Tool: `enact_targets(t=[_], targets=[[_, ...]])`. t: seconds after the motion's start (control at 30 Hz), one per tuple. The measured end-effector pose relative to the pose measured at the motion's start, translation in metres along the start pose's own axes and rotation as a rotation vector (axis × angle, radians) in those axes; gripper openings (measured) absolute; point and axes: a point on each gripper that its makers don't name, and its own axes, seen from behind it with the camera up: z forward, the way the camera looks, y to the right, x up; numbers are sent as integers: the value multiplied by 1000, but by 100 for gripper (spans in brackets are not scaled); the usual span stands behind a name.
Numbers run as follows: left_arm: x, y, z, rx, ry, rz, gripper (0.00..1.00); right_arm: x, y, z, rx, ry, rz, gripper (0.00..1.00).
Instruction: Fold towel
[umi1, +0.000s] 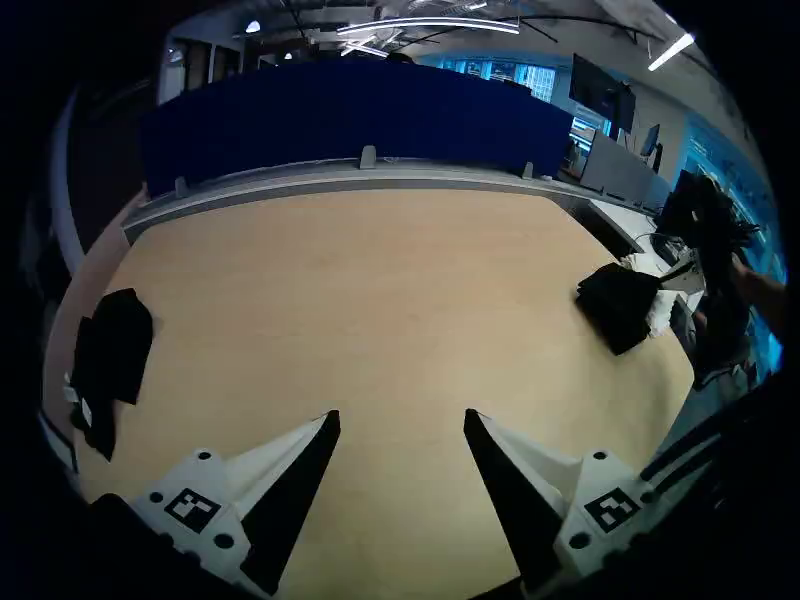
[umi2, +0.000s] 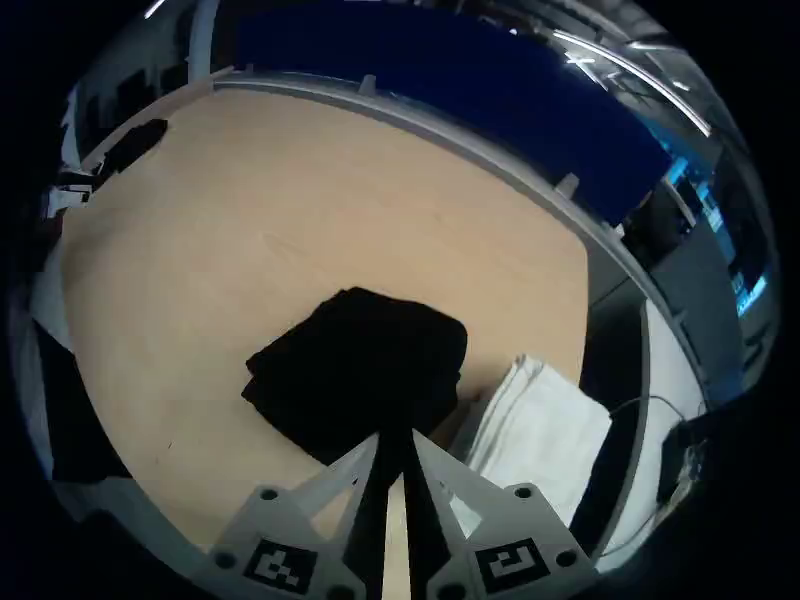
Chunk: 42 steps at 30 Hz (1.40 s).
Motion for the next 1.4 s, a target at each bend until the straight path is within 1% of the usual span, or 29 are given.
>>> enact_targets(t=[0.2,0.47,0.7,0.77,0.83,0.9,0.93,1.03,1.1,1.17,1.2,1.23,1.3,1.33,1.37,1.4], targets=[[-1,0,-1,7,-2,4,92,-41,-7,15,-4,-55,69,8],[-4,-3,-3,19,-8,2,92,-80,-18,37,1,-126,139,8],[-7,-5,-4,26,-11,-2,92,-88,-17,51,-16,-145,184,8],[-6,-6,-4,27,-11,-3,92,-87,-17,50,-22,-144,187,9],[-6,-6,-4,28,-10,-4,92,-86,-16,48,-30,-144,181,13],[-5,-7,-4,30,-9,-7,92,-86,-15,45,-40,-145,169,21],[-5,-8,-5,30,-9,-9,92,-86,-15,43,-45,-145,159,28],[-4,-8,-5,29,-7,-13,92,-84,-13,35,-61,-142,130,52],[-4,-8,-5,28,-7,-15,92,-82,-11,31,-72,-135,115,58],[-4,-8,-4,26,-7,-15,92,-77,-12,27,-75,-120,113,64],[-4,-8,-4,24,-6,-15,92,-75,-12,25,-76,-113,113,69],[-3,-8,-3,23,-5,-15,92,-72,-13,24,-74,-104,117,74],[-3,-7,-3,21,-2,-15,92,-66,-15,21,-71,-87,127,88],[-3,-7,-3,20,-1,-15,92,-64,-16,20,-72,-80,131,92],[-3,-7,-3,20,1,-16,92,-61,-16,19,-74,-72,137,96],[-3,-7,-3,19,2,-16,92,-59,-16,18,-75,-66,141,96]])
